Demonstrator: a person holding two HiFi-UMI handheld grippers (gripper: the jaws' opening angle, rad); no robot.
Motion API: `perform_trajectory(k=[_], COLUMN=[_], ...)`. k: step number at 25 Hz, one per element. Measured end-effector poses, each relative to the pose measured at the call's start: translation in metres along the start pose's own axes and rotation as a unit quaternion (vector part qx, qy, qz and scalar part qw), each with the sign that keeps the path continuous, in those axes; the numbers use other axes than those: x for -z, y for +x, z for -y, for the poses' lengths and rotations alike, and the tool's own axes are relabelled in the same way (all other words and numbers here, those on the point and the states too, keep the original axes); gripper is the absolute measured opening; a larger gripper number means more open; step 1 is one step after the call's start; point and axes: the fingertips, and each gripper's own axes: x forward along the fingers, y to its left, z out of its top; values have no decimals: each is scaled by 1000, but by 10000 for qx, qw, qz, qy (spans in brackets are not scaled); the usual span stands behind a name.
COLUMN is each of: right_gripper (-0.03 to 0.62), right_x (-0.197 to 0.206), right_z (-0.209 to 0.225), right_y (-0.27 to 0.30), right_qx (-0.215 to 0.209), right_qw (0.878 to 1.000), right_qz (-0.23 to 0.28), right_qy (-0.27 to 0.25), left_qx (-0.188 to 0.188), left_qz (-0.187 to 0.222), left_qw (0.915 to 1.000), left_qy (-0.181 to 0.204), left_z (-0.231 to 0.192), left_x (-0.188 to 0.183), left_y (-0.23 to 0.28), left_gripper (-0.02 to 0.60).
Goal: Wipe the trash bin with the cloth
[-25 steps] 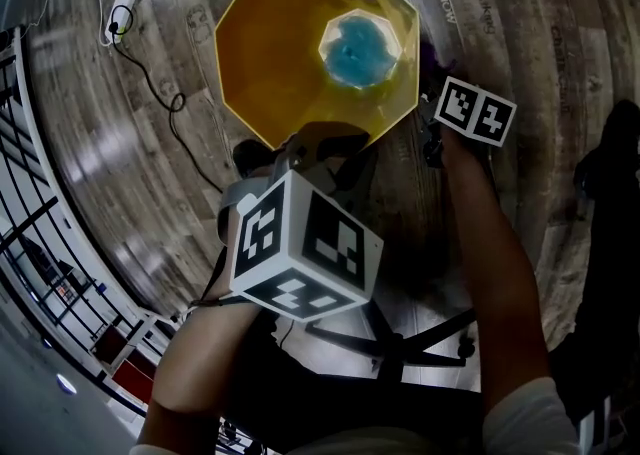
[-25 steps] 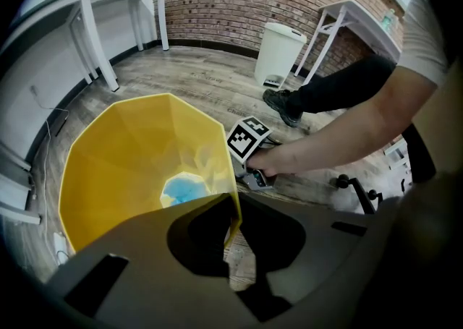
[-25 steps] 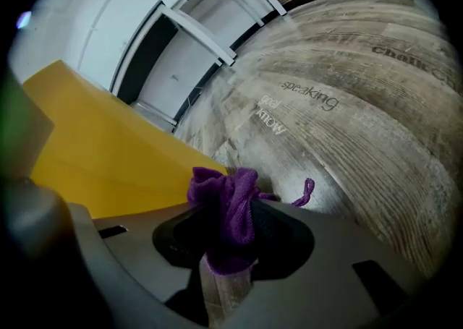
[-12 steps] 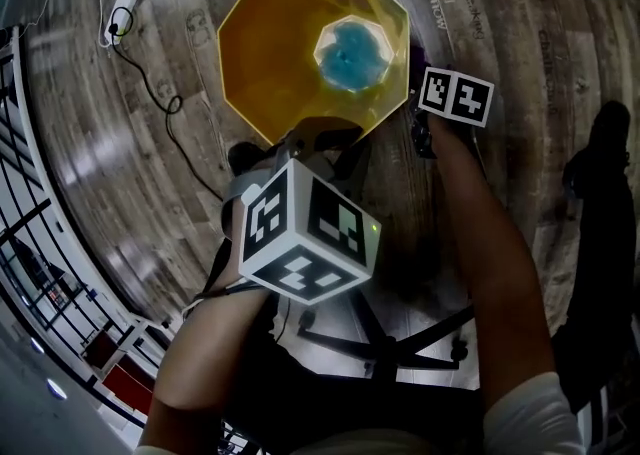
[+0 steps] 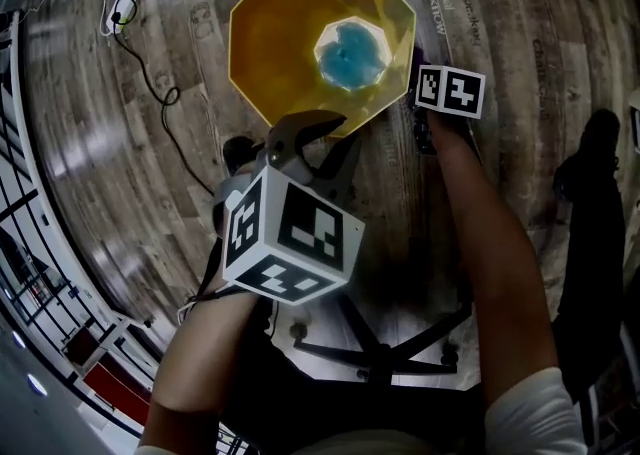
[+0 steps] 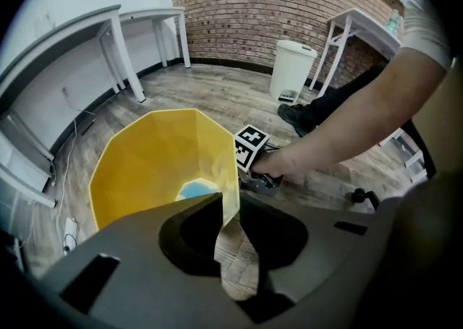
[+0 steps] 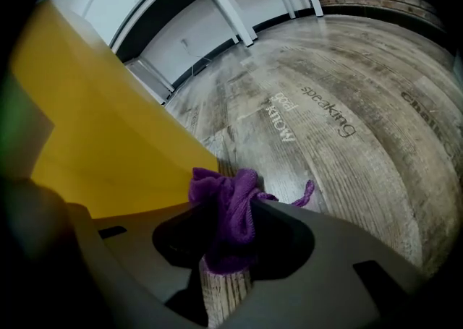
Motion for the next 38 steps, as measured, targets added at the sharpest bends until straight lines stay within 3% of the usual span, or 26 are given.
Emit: perform_trajectory(k=[13, 25, 30, 38], right_gripper=[141, 141, 141, 141], right_x=[-5, -2, -4, -3], right_z=[-16, -42, -52, -84], right_y=[-49, -133, -165, -223], right_qx=[131, 221, 256, 156], right_qw=[9978, 9892, 9874, 9862], right_qz=[106, 110, 193, 409], right_qy=[-633, -1445, -1553, -1596], left_qx=[-452, -684, -694, -827], left_qz=[893, 1482, 1563, 1933], left_qw=[9925, 9750, 9699, 9548], left_qy=[-702, -1511, -1732, -2100], left_z=[5, 15, 24, 38], left_x=[11, 22, 19, 8], left_y=[-43, -81, -100, -157], left_gripper=[67, 66, 66, 66])
